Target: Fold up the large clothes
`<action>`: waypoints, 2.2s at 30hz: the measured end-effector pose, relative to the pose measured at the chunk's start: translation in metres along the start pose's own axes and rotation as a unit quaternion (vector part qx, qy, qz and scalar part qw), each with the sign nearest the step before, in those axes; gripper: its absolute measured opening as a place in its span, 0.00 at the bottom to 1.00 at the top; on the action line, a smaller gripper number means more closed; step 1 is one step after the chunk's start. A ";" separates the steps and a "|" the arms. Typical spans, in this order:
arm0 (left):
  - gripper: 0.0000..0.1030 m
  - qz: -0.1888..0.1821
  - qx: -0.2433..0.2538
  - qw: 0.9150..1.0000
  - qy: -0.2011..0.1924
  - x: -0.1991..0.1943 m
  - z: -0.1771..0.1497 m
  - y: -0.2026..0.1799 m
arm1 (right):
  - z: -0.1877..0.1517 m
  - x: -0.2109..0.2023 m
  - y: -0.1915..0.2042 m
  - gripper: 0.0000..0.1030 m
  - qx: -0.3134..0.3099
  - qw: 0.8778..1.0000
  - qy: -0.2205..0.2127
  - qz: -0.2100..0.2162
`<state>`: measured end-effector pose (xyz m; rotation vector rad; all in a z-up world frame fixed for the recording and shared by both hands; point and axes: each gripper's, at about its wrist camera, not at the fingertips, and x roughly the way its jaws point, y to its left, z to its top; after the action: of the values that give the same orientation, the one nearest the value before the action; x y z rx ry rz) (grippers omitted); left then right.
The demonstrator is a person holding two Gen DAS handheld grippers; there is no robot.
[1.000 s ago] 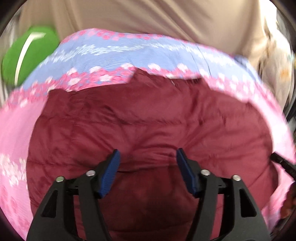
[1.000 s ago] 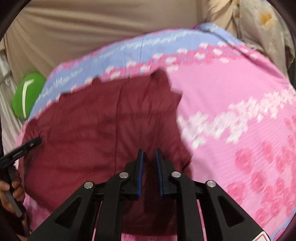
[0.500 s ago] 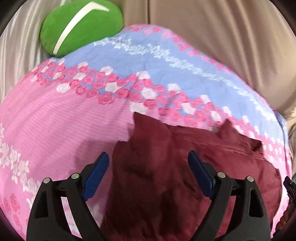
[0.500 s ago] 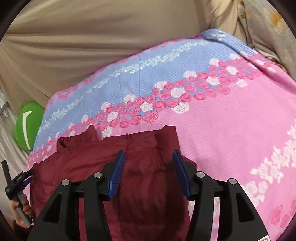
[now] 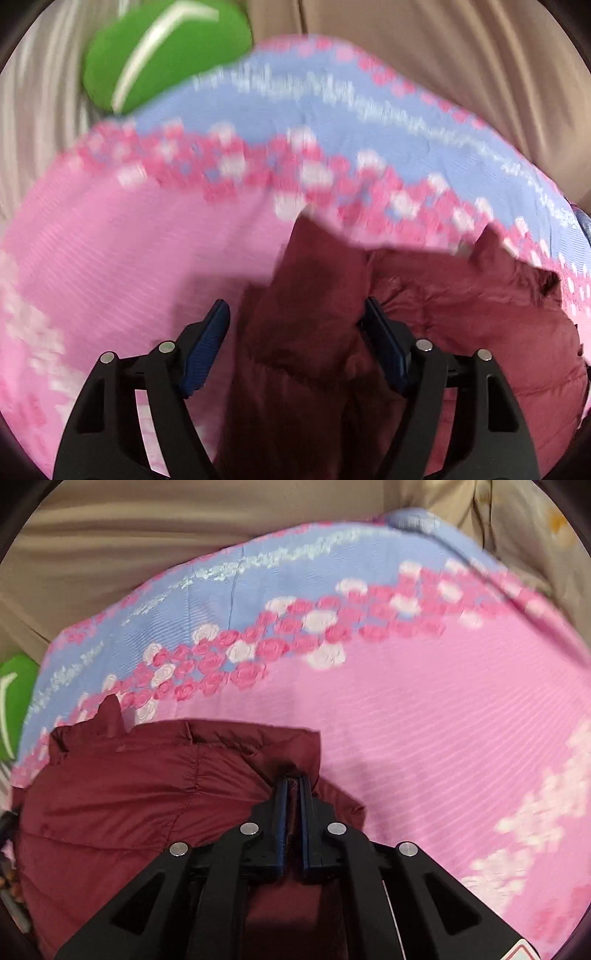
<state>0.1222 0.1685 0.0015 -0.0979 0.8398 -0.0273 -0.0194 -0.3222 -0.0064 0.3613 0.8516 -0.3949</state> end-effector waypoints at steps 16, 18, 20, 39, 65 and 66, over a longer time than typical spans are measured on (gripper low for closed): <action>0.46 -0.136 0.141 0.974 0.112 0.090 0.051 -0.151 | 0.056 0.085 0.140 0.15 -0.111 0.980 0.091 0.137; 0.11 -0.166 0.130 0.969 0.128 0.098 0.054 -0.156 | 0.055 0.080 0.149 0.01 -0.127 0.976 0.085 0.158; 0.07 -0.168 0.141 0.969 0.115 0.093 0.060 -0.163 | 0.059 0.067 0.162 0.00 -0.157 0.976 0.048 0.143; 0.37 -0.158 0.212 0.965 -0.001 -0.010 0.007 -0.152 | -0.015 -0.030 0.161 0.09 -0.186 0.968 -0.025 0.168; 0.73 -0.067 0.078 0.995 -0.020 -0.071 -0.071 -0.018 | -0.109 -0.092 0.048 0.18 -0.066 0.995 -0.043 0.062; 0.76 -0.063 0.067 0.995 -0.025 -0.075 -0.070 -0.011 | -0.107 -0.097 0.063 0.18 -0.082 0.992 -0.047 0.083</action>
<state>0.0203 0.1567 0.0122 -0.0255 0.7781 -0.1977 -0.1168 -0.1998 0.0135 0.2576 0.7502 -0.1850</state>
